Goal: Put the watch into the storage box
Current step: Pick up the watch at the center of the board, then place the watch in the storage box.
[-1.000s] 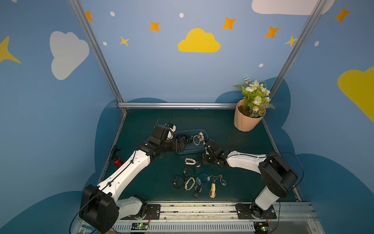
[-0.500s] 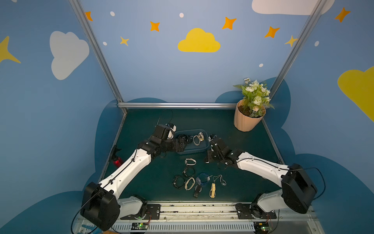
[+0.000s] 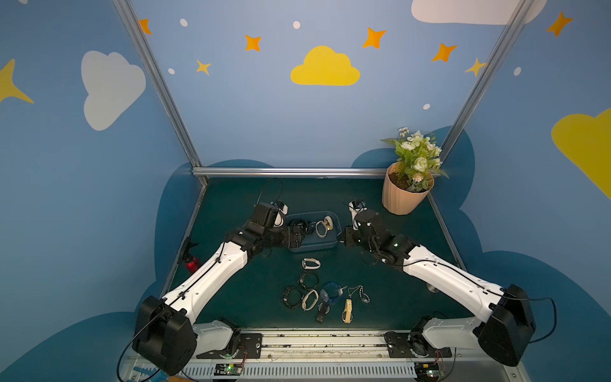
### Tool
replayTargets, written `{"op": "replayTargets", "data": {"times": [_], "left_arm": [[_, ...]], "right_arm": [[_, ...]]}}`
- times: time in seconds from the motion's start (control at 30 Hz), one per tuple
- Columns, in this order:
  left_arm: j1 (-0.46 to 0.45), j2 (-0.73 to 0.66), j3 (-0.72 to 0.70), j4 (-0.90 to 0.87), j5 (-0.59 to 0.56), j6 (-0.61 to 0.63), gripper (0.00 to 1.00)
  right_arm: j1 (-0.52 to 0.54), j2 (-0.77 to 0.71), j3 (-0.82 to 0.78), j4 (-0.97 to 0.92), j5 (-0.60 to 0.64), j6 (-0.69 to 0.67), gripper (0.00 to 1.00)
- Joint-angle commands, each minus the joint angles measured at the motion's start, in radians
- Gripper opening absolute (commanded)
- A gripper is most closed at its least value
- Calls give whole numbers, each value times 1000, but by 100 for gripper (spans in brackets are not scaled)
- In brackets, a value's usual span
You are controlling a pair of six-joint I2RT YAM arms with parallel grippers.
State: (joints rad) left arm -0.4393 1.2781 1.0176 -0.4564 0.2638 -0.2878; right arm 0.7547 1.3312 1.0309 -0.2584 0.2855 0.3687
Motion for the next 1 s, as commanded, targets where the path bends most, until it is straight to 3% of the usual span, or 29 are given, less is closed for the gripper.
{"op": "replayTargets", "data": {"times": [0.0,0.5,0.97], "left_arm": [[2,-14,27,-21,-9,14,100],[2,-39,21,-21,-44,20,100],[3,-37,29,-33,-44,24,100]], "right_arm": [[-15,70,52,75,-20,-40,0],[-55,367,220,137,-156,-22,0],[-73,505,217,205,-195,-3,0]]}}
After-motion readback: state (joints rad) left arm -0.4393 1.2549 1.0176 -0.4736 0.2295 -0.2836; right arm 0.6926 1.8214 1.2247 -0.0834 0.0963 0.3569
